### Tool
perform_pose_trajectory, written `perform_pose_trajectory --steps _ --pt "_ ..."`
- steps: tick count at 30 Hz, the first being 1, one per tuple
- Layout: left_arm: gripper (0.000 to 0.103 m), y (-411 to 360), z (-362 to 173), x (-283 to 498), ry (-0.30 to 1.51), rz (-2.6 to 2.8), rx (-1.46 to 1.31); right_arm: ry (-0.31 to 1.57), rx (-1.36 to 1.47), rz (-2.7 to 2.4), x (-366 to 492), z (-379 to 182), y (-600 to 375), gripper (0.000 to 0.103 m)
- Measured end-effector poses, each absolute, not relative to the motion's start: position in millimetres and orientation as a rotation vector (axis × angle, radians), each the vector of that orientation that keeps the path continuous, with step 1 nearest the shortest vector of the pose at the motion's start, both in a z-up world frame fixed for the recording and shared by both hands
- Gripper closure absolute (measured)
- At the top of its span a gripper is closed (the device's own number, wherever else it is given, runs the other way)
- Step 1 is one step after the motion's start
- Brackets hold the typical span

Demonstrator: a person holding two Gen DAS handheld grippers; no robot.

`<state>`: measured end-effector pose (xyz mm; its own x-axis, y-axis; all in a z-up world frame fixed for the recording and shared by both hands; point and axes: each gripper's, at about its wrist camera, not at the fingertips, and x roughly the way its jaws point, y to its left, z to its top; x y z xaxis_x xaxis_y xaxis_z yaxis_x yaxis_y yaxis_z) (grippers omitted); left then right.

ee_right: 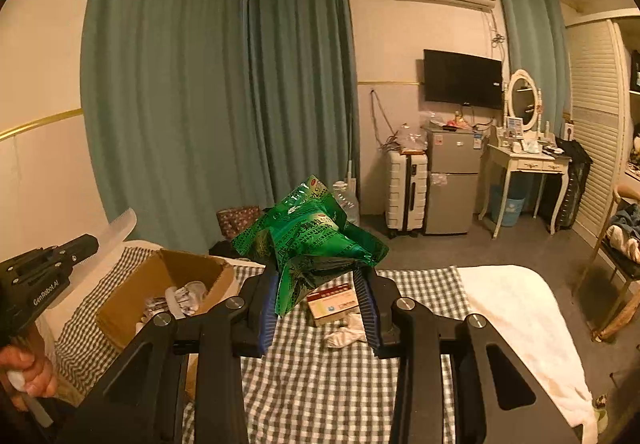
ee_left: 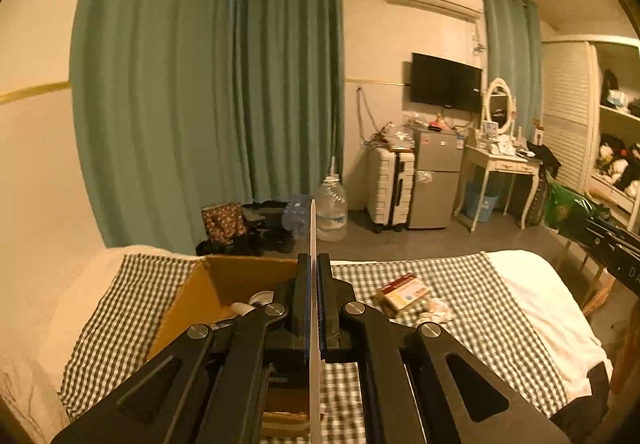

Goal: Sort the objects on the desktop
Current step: 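Lift and carry the comb and green packet over the cardboard box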

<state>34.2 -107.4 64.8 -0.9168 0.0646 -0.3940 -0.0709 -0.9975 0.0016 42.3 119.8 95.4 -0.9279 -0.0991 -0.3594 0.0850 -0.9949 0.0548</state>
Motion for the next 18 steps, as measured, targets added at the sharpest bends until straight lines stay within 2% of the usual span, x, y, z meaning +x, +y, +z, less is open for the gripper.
perform_pose_trajectory --steps 18 --pt "0.102 -205.0 13.6 -34.3 -0.033 3.059 -0.831 0.0 0.64 -2.788 -53.3 66.3 5.8 0.068"
